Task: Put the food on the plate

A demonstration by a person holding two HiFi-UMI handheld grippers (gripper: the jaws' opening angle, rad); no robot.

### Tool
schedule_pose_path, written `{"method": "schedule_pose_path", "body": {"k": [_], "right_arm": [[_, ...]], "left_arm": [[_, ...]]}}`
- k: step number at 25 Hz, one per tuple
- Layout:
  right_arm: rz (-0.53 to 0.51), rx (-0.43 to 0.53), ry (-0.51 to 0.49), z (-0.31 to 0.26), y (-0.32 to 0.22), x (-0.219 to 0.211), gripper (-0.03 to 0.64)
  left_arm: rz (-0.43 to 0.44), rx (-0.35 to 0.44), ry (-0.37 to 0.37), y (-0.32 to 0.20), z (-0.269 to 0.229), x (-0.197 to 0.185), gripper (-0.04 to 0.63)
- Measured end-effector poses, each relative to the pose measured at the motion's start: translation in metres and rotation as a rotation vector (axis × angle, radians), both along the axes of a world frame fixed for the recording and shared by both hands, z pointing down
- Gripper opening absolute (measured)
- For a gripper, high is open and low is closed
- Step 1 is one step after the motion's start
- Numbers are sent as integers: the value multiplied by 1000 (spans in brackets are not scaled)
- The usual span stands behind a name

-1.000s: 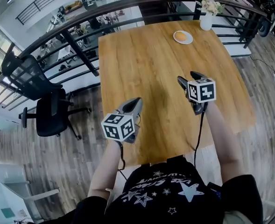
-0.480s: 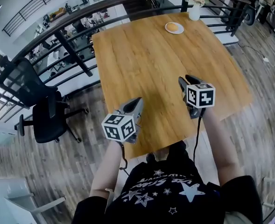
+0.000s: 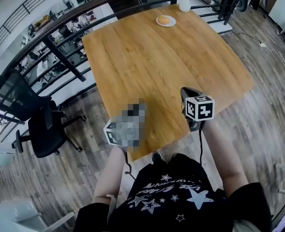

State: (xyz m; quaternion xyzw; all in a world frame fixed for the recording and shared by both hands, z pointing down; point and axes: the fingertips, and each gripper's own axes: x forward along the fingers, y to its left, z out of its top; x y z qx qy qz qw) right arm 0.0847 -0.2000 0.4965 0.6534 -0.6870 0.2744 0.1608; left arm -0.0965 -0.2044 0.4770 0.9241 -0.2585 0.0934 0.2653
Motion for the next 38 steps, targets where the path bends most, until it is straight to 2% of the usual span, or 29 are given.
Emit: {"method": "schedule_pose_path", "body": {"k": [5, 13, 24, 38], "right_arm": [[27, -20, -21, 10, 18, 1, 3], [18, 6, -64, 9, 56, -9, 2], [-28, 54, -125, -7, 147, -38, 2], [-56, 98, -104, -38, 257, -52, 2]], "left_arm": [[22, -17, 30, 5, 1, 15, 2], [23, -33, 21, 42, 4, 23, 2], [13, -22, 4, 128, -4, 4, 2], [16, 18, 25, 240, -34, -7, 2]]}}
